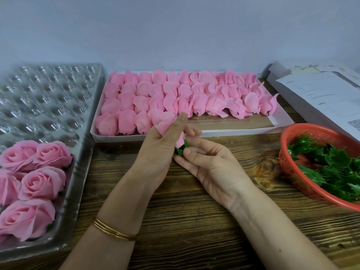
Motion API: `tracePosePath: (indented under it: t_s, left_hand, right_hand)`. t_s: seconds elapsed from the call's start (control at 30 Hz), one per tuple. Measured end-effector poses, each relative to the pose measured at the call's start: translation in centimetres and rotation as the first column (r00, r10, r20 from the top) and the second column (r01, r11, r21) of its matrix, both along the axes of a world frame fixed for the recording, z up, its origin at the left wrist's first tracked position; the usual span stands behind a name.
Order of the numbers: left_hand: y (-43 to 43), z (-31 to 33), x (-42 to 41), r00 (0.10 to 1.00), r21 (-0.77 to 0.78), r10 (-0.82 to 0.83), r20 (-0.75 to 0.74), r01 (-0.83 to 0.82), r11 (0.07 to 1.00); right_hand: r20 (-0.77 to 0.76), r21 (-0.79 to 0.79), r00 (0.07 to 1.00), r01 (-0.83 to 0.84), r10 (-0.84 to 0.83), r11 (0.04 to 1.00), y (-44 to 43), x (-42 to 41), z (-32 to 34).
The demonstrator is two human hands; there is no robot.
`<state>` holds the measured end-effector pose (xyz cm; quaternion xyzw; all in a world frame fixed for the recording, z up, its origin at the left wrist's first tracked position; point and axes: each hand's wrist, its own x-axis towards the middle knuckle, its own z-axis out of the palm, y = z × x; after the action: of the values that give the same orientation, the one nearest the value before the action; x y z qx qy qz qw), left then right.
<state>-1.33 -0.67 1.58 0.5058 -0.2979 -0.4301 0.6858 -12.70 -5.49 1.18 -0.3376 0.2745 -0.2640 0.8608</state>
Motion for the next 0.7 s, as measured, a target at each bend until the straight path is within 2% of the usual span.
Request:
tracePosePath:
  t_s: [0.33, 0.7]
  left_hand:
    - [0.23, 0.62, -0.13, 0.999, 0.011, 0.003, -0.040, -0.003, 1.000]
    - [0.26, 0.51, -0.02, 0.998, 0.015, 0.017, -0.055, -0.016, 1.000]
  right_hand:
    - [0.019, 0.008, 0.999, 0.039, -0.039, 0.999, 0.04, 0.10, -0.24]
    - [0.051, 0.013, 0.999, -0.016, 0.016, 1.000, 0.07, 0.16, 0.03]
